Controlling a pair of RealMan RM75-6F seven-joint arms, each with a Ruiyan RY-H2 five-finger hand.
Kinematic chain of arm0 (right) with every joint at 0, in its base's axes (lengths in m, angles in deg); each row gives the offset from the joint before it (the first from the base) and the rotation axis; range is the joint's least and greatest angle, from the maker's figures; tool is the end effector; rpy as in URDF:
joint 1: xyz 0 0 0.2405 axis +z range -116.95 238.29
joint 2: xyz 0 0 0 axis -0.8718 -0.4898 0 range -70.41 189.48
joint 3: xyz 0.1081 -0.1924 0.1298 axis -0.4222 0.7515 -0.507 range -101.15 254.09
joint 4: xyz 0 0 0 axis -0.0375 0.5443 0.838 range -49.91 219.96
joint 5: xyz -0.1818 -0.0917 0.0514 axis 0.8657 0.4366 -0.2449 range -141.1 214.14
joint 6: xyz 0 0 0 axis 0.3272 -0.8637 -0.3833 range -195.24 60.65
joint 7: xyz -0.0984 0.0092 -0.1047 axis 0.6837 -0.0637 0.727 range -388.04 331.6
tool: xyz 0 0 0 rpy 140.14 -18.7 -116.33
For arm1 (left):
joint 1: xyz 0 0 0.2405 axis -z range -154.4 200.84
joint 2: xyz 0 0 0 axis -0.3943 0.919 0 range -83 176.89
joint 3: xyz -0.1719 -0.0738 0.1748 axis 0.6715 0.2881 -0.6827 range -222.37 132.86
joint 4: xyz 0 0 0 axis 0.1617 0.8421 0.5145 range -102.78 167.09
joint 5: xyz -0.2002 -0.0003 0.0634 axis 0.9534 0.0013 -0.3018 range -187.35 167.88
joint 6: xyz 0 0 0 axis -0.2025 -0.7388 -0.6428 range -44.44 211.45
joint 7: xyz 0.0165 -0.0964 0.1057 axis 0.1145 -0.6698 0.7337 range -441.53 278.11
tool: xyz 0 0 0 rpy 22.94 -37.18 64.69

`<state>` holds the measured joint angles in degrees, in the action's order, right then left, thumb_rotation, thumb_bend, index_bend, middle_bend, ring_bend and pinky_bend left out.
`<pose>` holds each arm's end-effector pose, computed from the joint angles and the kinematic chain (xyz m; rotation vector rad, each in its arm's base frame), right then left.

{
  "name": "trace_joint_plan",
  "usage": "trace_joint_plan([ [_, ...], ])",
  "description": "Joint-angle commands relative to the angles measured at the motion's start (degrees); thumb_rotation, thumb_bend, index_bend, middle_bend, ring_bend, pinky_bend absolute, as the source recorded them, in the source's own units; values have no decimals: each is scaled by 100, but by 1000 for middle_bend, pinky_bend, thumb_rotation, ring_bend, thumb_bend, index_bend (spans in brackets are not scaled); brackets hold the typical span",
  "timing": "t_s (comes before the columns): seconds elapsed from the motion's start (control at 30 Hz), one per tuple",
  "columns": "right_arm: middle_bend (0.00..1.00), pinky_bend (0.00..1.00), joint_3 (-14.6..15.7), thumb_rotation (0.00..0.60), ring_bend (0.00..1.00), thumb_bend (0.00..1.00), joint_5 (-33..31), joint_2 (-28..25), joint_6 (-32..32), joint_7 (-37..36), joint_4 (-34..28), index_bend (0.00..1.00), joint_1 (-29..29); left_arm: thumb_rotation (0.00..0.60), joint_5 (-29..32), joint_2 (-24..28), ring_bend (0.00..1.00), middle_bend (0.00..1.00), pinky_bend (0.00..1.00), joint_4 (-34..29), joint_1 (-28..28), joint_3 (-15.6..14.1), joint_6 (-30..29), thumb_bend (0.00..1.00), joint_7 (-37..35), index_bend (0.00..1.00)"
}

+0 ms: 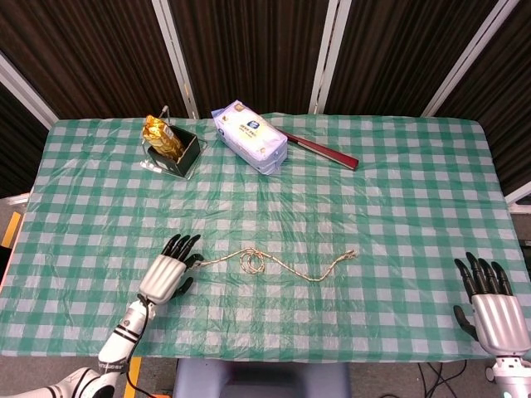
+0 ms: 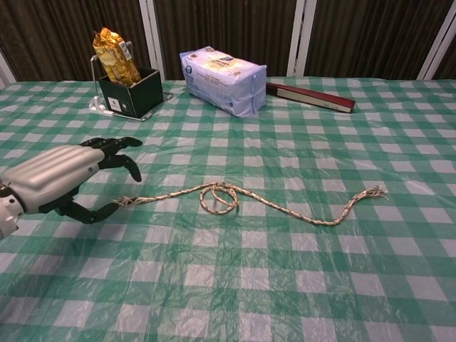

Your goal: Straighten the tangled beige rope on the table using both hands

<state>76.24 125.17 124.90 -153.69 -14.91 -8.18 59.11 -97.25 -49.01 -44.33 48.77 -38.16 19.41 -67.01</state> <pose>-0.3195 -0.1359 0.1450 1.4440 -0.8217 0.6853 -0.2002 0.2717 -0.0393 -1.8547 -0.8387 -1.0007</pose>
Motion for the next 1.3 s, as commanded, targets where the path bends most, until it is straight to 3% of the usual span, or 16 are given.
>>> trace_joint_plan([
  [0.03,0,0,6,600,0,428,-12,-3,37,-2,3,0,18,600,126,-398,0,0,55,460,135,147,-117,414,-69,384],
  [0.33,0,0,-6,600,0,428,-20,-89,-33,-163,-16,0,1,600,142,-838,0,0,64,1187,281,102,-252,411,-130,429],
  [1.3,0,0,5,600,0,428,-56,-75,-8,-146,0,0,24,600,479,-1100,0,27,84,1673,443,-47,-92,407,-87,546],
])
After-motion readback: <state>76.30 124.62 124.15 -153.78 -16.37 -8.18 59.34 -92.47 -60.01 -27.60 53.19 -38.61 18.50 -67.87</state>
